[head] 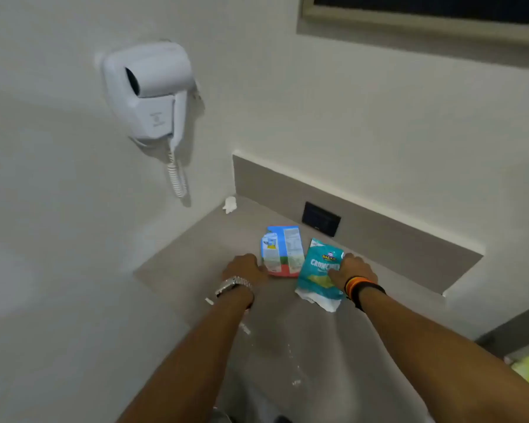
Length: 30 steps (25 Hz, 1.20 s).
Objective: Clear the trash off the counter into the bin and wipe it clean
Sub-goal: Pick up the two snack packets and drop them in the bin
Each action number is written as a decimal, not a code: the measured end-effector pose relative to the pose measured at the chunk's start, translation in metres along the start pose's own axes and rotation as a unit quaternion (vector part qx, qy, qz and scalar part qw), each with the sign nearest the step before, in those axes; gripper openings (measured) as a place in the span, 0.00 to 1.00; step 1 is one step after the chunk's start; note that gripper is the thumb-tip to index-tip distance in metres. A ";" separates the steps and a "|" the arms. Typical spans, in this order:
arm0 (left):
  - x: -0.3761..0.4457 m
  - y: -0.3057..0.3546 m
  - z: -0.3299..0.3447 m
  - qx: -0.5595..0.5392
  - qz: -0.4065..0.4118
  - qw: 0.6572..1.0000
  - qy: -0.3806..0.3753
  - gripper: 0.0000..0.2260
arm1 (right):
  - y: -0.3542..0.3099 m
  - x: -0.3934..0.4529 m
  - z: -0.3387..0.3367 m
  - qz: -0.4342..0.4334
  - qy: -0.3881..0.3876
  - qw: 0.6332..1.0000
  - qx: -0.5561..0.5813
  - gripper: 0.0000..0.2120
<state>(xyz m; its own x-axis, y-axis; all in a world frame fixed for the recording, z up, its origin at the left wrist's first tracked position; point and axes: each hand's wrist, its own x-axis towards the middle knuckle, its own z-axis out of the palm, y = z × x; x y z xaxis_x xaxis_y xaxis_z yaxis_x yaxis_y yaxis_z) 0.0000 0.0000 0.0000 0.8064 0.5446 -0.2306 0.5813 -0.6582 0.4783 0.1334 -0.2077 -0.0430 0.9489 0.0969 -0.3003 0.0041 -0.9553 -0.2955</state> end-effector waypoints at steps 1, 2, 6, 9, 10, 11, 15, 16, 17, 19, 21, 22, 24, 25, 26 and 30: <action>0.018 0.004 0.012 -0.036 -0.037 0.999 -0.011 0.17 | 0.007 0.020 0.003 0.025 -0.007 0.999 0.020 0.29; 0.034 0.007 0.022 -0.059 -0.077 0.995 -0.016 0.19 | 0.010 0.034 0.001 0.048 -0.014 0.997 0.051 0.28; 0.073 0.013 0.057 -0.076 -0.147 0.985 -0.039 0.20 | 0.020 0.072 0.006 0.112 -0.066 0.978 0.163 0.23; 0.088 0.015 0.077 -0.062 -0.155 0.985 -0.033 0.19 | 0.021 0.090 0.014 0.104 -0.066 0.977 0.172 0.29; 0.094 0.014 0.081 -0.065 -0.163 0.984 -0.032 0.18 | 0.019 0.096 0.016 0.095 -0.064 0.981 0.160 0.29; 0.100 0.013 0.086 -0.062 -0.166 0.984 -0.027 0.17 | 0.018 0.102 0.020 0.087 -0.058 0.982 0.155 0.27; 0.111 0.009 0.088 -0.128 -0.175 0.976 0.005 0.12 | 0.011 0.108 0.019 0.111 -0.047 0.970 0.212 0.19; 0.110 0.008 0.084 -0.156 -0.167 0.973 0.016 0.11 | 0.008 0.102 0.016 0.117 -0.037 0.961 0.246 0.16; 0.106 0.006 0.078 -0.179 -0.151 0.972 0.033 0.10 | 0.005 0.094 0.013 0.117 -0.019 0.953 0.280 0.11; 0.092 0.001 0.060 -0.226 -0.120 0.963 0.087 0.08 | -0.008 0.070 0.004 0.102 0.030 0.937 0.334 0.05; 0.067 -0.009 0.034 -0.258 -0.095 0.951 0.141 0.07 | -0.027 0.033 -0.007 0.086 0.060 0.918 0.384 0.08; 0.052 -0.017 0.019 -0.267 -0.086 0.946 0.165 0.07 | -0.039 0.012 -0.012 0.077 0.069 0.911 0.400 0.08; 0.017 -0.038 -0.011 -0.290 -0.083 0.929 0.214 0.07 | -0.061 -0.031 -0.015 0.039 0.090 0.898 0.430 0.10; -0.003 -0.051 -0.026 -0.300 -0.084 0.918 0.244 0.07 | -0.073 -0.055 -0.015 0.016 0.099 0.891 0.442 0.10; -0.026 -0.070 -0.041 -0.303 -0.085 0.908 0.275 0.07 | -0.087 -0.087 -0.012 -0.006 0.103 0.886 0.451 0.08; -0.108 -0.164 -0.071 -0.297 -0.096 0.888 0.338 0.07 | -0.128 -0.205 0.025 -0.061 0.072 0.857 0.506 0.07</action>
<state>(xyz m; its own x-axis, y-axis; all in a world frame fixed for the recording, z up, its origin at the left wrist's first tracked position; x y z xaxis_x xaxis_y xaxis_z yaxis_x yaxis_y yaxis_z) -0.1904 0.0855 0.0065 0.3317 0.9370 0.1093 0.3796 -0.2386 0.8939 -0.0692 -0.0981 0.0341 0.9903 0.0745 -0.1174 -0.1004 -0.2009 -0.9745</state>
